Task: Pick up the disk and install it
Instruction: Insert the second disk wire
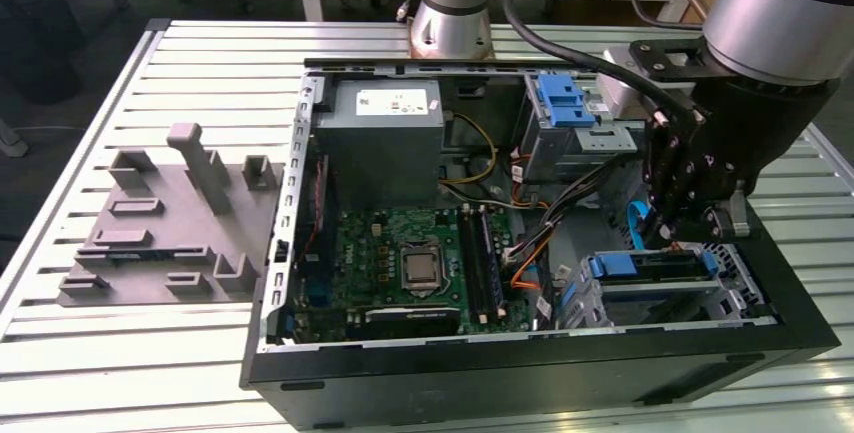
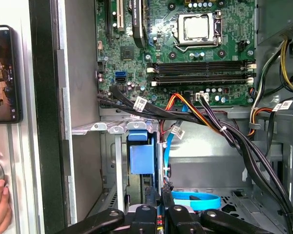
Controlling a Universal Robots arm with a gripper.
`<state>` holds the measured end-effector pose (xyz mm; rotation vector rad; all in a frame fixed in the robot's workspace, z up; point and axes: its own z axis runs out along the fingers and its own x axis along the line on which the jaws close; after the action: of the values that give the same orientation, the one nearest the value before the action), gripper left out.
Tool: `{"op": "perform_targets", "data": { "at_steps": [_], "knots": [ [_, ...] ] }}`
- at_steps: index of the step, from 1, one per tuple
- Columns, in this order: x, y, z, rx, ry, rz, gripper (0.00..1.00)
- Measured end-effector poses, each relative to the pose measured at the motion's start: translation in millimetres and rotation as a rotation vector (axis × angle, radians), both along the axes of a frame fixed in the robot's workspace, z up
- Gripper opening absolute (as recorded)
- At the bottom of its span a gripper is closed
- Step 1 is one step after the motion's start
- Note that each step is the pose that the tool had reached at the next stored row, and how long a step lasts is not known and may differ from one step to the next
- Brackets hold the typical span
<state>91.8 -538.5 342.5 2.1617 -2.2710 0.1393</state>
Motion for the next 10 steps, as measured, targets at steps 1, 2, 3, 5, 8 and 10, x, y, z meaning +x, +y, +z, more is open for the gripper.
{"op": "perform_targets", "data": {
  "at_steps": [1,2,3,5,8,10],
  "knots": [
    [0.0,0.0,0.0,0.0001,0.0000,0.000,0.16],
    [0.0,0.0,0.0,0.0000,0.0000,0.000,0.16],
    [0.0,0.0,-0.1,0.0000,0.0000,0.000,0.16],
    [0.0,0.0,-0.1,0.0000,0.0000,0.000,0.16],
    [0.0,0.0,-0.1,0.0000,0.0000,0.000,0.16],
    [0.0,0.0,-0.1,0.0001,0.0000,0.000,0.16]
  ]
}}
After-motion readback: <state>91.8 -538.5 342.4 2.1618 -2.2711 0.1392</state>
